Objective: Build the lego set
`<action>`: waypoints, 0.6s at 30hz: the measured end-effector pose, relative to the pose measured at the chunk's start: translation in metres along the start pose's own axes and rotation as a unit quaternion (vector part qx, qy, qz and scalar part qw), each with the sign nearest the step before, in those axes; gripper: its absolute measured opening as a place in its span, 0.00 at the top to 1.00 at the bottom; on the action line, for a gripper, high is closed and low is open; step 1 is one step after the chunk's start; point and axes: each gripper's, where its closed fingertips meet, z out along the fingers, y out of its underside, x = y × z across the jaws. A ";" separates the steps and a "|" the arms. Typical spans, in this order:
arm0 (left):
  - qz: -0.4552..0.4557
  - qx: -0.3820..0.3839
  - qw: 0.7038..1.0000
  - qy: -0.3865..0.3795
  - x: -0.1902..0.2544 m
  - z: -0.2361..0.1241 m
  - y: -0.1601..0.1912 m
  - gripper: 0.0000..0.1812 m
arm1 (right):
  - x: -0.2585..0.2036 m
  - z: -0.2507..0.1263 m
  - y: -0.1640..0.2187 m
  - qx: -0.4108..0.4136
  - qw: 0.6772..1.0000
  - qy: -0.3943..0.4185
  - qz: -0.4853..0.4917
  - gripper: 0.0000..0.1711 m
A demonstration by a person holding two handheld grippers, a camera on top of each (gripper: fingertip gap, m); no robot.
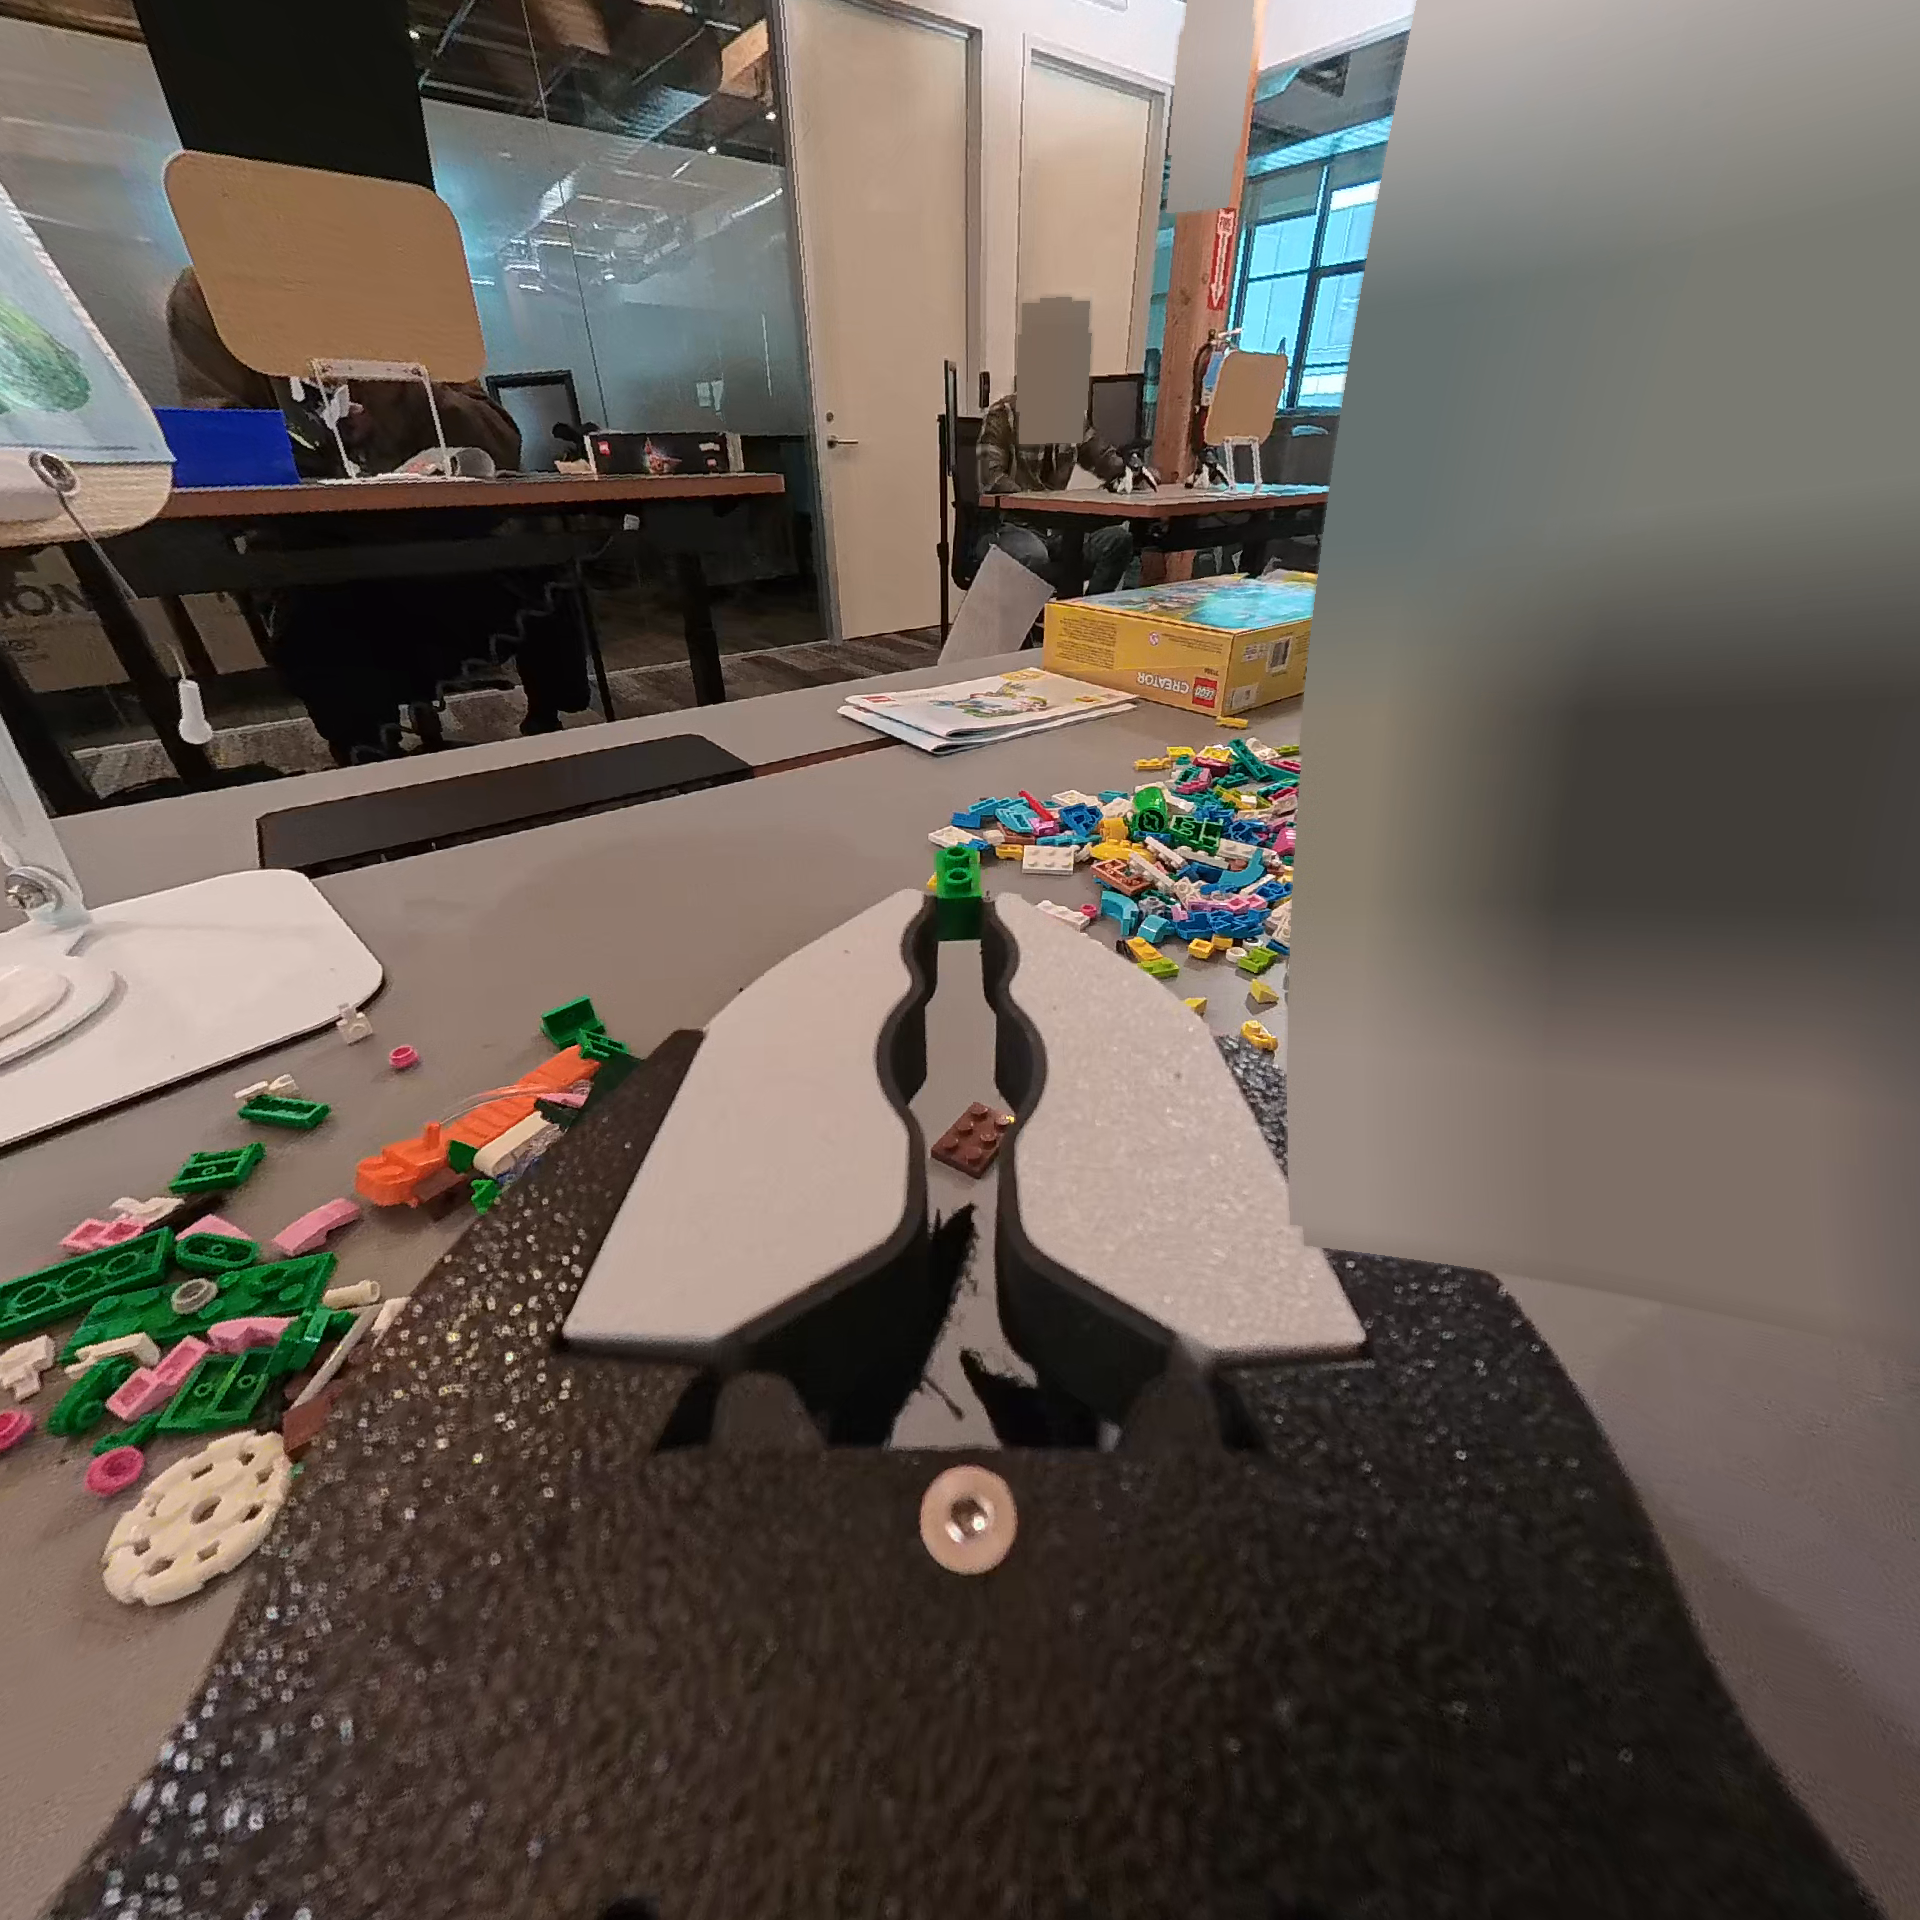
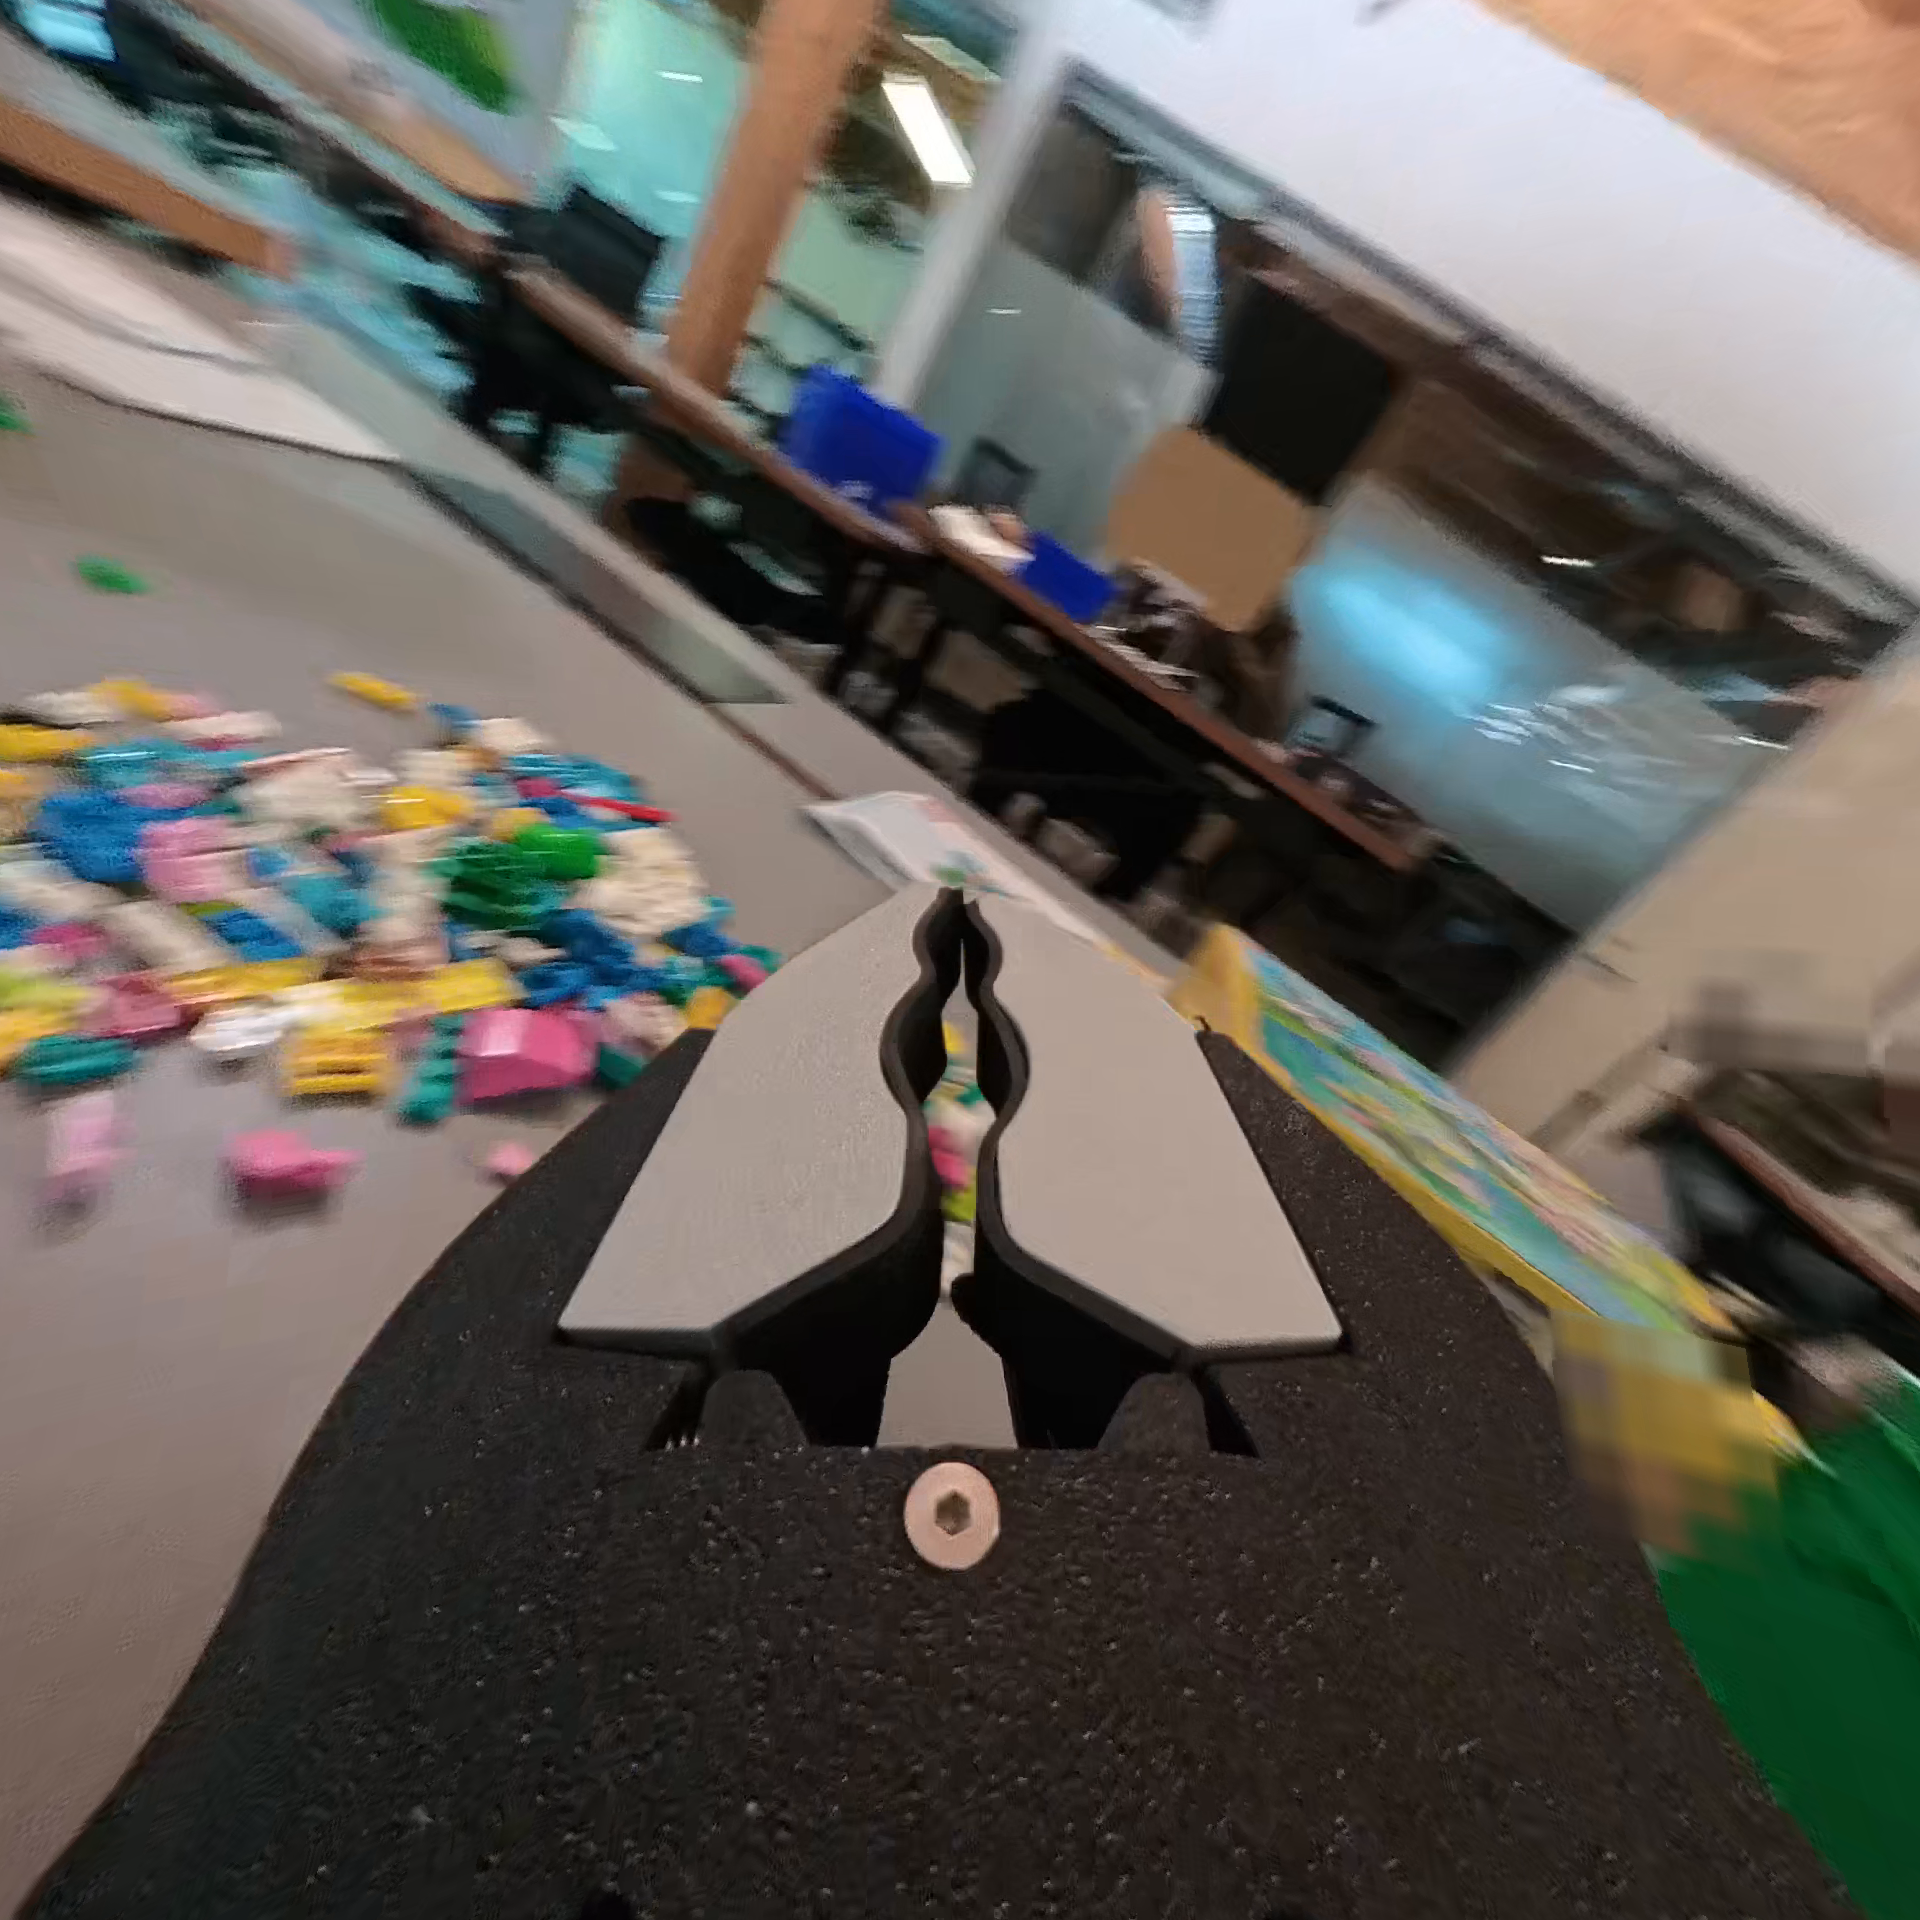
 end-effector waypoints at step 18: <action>0.008 -0.007 1.000 -0.005 -0.002 -0.002 0.001 0.96 | -0.201 -0.012 -0.017 -0.180 0.833 -0.522 0.013 0.96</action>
